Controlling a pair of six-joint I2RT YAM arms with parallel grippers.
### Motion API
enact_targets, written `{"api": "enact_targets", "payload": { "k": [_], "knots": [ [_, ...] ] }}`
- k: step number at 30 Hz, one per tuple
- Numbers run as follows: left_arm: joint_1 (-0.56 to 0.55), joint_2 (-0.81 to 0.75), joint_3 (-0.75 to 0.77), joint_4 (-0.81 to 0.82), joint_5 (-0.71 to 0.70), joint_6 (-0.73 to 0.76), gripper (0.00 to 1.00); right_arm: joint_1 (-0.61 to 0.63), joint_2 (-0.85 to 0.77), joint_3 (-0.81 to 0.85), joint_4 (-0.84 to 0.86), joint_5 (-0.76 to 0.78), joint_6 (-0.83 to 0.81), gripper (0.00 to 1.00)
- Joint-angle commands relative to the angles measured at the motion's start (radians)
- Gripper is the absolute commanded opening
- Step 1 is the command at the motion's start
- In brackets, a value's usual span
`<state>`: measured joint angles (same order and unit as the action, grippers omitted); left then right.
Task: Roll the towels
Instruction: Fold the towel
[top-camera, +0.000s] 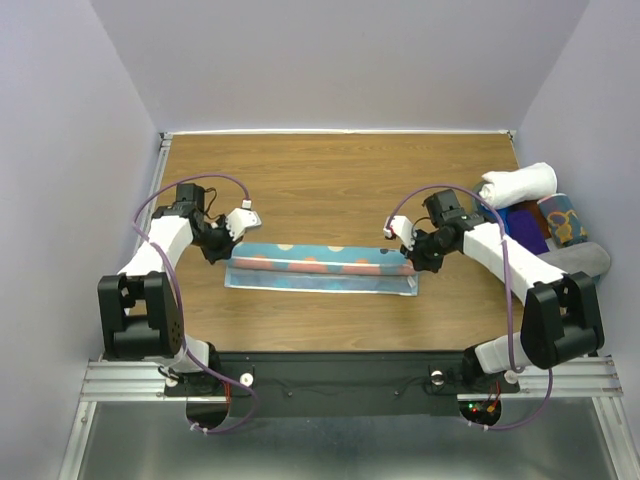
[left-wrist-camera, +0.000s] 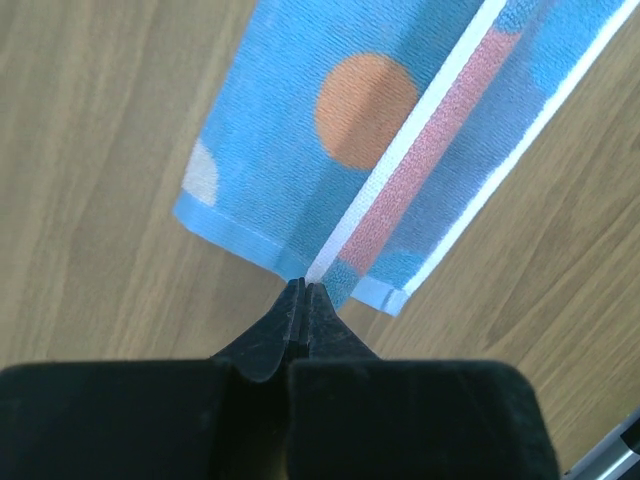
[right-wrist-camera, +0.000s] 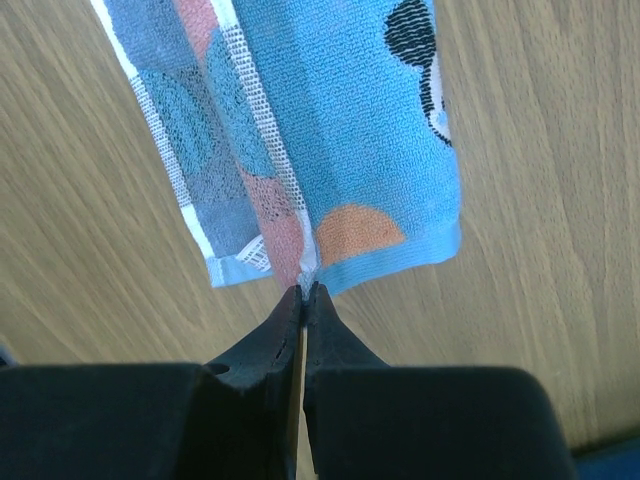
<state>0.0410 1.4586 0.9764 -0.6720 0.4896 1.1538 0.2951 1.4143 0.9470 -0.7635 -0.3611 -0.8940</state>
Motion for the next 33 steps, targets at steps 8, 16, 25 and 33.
{"api": "enact_targets", "payload": {
  "k": [8, 16, 25, 33],
  "knots": [
    [0.007, -0.07, 0.059, -0.074, -0.002, 0.02, 0.0, 0.004, -0.06, 0.058, -0.112, 0.028, -0.023, 0.0],
    [0.007, -0.061, -0.015, -0.032, -0.022, 0.027, 0.0, 0.004, -0.008, -0.004, -0.099, -0.004, -0.028, 0.01],
    [0.008, -0.021, -0.067, 0.006, -0.043, 0.032, 0.14, 0.013, 0.002, -0.01, -0.085, -0.035, -0.019, 0.28],
    [0.01, -0.113, -0.01, -0.106, 0.027, 0.08, 0.52, 0.013, -0.19, 0.065, -0.155, -0.056, 0.061, 0.73]
  ]
}}
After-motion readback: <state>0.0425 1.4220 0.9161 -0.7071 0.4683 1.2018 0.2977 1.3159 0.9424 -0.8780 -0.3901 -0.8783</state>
